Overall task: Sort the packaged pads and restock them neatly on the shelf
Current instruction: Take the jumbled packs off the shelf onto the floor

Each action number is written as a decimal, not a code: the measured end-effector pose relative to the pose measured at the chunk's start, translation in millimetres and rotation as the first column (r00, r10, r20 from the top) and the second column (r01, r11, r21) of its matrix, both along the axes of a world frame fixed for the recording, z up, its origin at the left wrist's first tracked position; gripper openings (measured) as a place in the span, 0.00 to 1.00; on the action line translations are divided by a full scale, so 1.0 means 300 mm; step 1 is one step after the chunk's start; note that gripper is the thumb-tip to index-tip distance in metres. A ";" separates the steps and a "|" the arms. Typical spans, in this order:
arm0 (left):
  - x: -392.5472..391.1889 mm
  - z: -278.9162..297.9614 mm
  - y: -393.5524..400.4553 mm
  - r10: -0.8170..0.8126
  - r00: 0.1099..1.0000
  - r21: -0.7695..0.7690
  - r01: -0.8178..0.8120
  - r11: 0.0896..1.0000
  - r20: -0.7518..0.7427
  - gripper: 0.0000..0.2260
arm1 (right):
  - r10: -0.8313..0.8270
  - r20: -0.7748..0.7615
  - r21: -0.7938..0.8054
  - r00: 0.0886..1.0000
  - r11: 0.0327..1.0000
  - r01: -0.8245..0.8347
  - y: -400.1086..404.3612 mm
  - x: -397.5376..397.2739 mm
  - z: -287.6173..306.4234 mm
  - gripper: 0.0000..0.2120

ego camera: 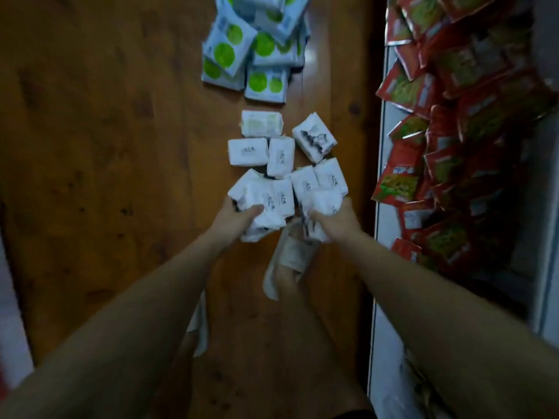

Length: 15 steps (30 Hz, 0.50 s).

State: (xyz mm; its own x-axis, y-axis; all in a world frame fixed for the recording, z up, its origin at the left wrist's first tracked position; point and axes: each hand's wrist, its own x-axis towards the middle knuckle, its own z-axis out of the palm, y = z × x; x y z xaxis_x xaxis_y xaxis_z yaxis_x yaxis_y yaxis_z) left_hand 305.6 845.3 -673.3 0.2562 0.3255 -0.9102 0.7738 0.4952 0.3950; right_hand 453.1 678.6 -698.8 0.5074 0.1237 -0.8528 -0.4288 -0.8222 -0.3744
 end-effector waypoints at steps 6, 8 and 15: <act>0.242 -0.255 0.072 -0.121 0.992 0.087 0.118 0.989 0.038 0.25 | -0.033 0.021 -0.013 0.999 0.999 0.033 0.140 0.208 -0.227 0.36; 0.303 -0.296 0.085 -0.133 0.991 0.126 0.128 0.984 0.029 0.23 | -0.027 -0.018 0.004 0.999 1.000 0.027 0.181 0.223 -0.263 0.34; 0.360 -0.376 0.076 -0.213 0.976 0.222 0.215 0.951 -0.034 0.28 | -0.016 -0.134 0.044 0.991 0.999 0.022 0.200 0.216 -0.357 0.39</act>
State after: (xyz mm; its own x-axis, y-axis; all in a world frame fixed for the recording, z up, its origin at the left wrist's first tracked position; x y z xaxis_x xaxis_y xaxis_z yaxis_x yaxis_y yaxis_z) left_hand 413.6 868.1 -786.2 0.3341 0.4588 -0.8234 0.8562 0.2175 0.4686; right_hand 517.9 738.5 -805.9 0.3918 0.1549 -0.9069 -0.4927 -0.7971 -0.3490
